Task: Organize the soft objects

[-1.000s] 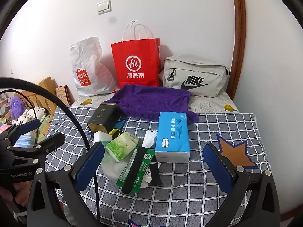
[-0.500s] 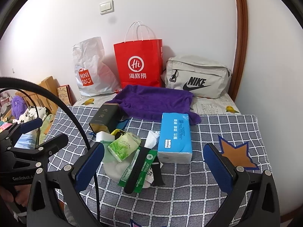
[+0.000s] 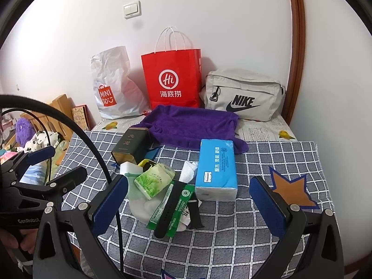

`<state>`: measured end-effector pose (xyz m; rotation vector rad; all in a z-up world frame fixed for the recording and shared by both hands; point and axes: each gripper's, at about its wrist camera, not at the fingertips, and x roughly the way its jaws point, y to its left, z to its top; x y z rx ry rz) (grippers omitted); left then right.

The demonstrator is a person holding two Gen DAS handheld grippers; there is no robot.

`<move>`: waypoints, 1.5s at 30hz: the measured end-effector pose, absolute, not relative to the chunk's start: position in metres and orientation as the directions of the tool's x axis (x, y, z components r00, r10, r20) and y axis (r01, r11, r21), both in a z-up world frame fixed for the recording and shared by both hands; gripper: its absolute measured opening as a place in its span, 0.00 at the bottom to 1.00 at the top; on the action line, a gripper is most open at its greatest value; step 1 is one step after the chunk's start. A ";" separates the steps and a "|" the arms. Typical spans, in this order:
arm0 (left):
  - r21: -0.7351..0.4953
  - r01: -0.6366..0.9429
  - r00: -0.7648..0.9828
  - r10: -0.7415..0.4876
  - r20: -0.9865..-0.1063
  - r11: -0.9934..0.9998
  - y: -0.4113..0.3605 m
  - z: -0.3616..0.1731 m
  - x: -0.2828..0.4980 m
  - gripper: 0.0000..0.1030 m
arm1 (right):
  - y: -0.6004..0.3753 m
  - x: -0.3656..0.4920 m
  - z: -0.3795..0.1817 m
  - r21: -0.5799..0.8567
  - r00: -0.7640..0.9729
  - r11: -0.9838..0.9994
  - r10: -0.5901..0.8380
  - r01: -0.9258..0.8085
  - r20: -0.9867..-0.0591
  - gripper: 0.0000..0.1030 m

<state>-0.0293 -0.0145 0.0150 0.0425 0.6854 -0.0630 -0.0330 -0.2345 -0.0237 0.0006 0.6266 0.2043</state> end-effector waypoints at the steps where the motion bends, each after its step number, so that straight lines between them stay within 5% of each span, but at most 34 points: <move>1: 0.020 0.073 0.773 -0.044 -0.633 0.997 -0.015 0.015 -0.030 1.00 | -0.235 -0.033 -0.024 0.062 0.791 0.980 0.191 -0.191 -0.582 1.00; 22: 0.012 0.083 0.756 -0.055 -0.653 0.996 -0.008 0.010 -0.021 1.00 | -0.235 -0.029 -0.027 0.045 0.798 0.977 0.195 -0.207 -0.570 1.00; 35: -0.045 0.066 0.706 -0.079 -0.704 0.997 0.009 -0.031 0.005 1.00 | -0.266 0.005 -0.080 0.067 0.732 0.985 0.164 -0.159 -0.661 0.99; 45: 0.137 0.301 0.675 -0.110 -0.729 0.944 -0.069 -0.064 0.042 1.00 | -0.301 0.022 -0.111 0.112 0.688 0.990 0.140 -0.085 -0.712 0.99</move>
